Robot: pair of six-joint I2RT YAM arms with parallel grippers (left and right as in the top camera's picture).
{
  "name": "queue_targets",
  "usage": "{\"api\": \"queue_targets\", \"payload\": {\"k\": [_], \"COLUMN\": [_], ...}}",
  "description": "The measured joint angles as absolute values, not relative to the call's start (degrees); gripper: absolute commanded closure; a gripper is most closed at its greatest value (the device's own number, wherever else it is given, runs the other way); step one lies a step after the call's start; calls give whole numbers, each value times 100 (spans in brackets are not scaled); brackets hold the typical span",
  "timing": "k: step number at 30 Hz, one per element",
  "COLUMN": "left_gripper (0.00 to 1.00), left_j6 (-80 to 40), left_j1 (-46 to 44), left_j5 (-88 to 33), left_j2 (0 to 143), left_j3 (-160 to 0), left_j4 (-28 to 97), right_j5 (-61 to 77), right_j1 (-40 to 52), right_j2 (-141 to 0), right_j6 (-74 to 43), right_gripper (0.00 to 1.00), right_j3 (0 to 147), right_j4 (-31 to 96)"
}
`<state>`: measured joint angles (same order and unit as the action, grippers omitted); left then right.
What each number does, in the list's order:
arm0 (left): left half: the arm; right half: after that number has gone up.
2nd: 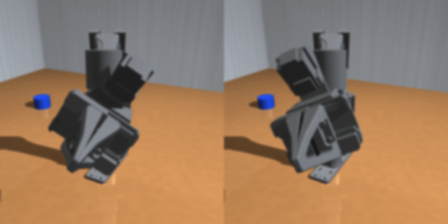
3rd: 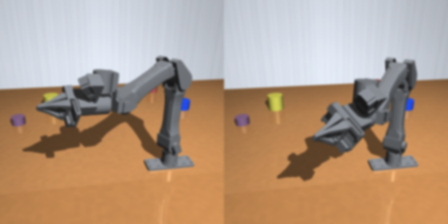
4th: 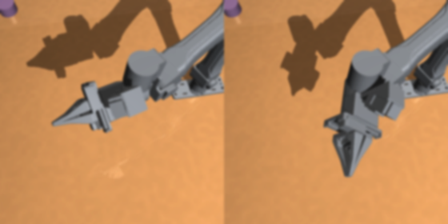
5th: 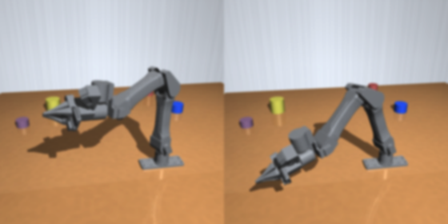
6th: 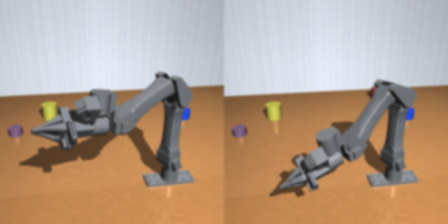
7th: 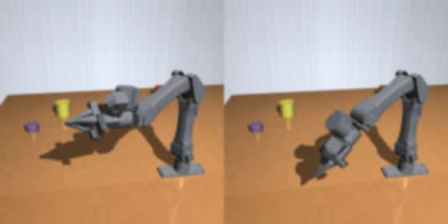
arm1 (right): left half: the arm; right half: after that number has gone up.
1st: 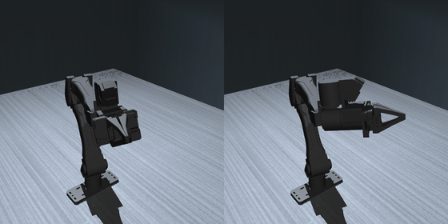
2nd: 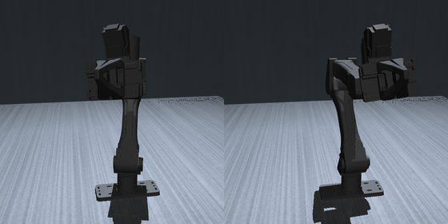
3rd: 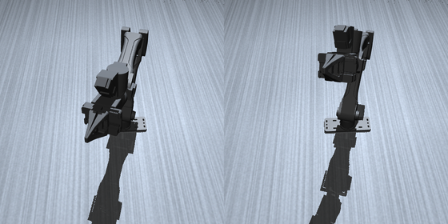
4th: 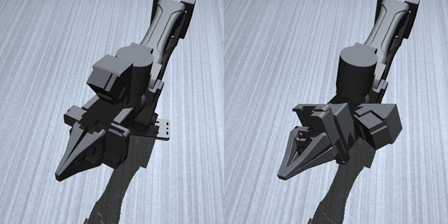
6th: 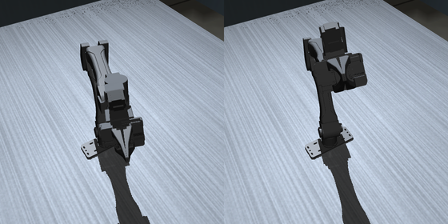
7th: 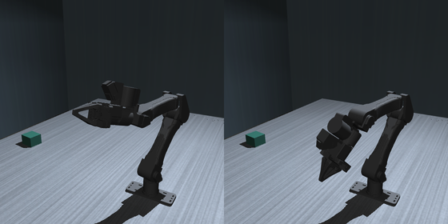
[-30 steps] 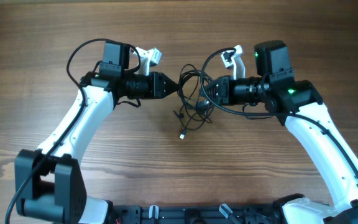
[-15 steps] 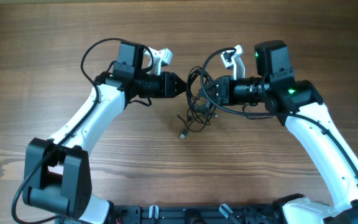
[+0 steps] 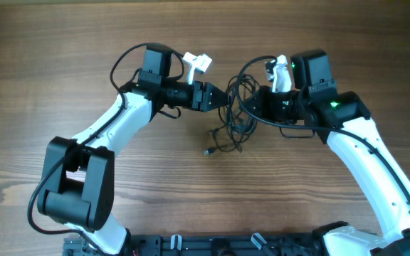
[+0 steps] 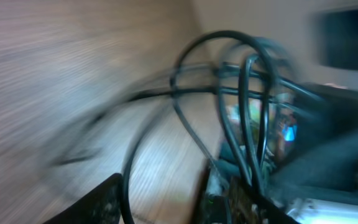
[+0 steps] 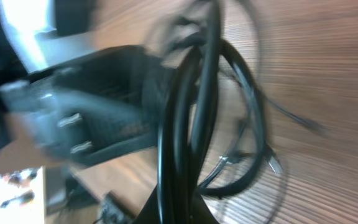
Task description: Untangle cables
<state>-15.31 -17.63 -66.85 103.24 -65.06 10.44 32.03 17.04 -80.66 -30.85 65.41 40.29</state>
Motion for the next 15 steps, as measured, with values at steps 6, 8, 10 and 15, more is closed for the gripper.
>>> {"api": "queue_targets", "payload": {"k": [6,8,10,15], "left_gripper": [53,54,59,96], "left_j6": [-1514,-1516,-1529,-1629], "left_j1": [-1763,-1750,-1723,-1686], "left_j5": [-8346,-8506,-8619,-8759], "left_j2": [10324,10324,10324,10324], "left_j3": [-6506,-6506,-6506,-6506], "left_j4": [530,528,530,532], "right_j5": [2401,2324,2228,1839], "right_j1": [1704,1704,1704,1535], "right_j2": [-8066,-8066,-8066,-8187], "right_j6": [-3212,-3212,-3221,-3341], "right_gripper": [95,95,95,96], "right_j3": [6541,6541,6541,6541], "right_j4": [4185,4185,4189,4311]}}
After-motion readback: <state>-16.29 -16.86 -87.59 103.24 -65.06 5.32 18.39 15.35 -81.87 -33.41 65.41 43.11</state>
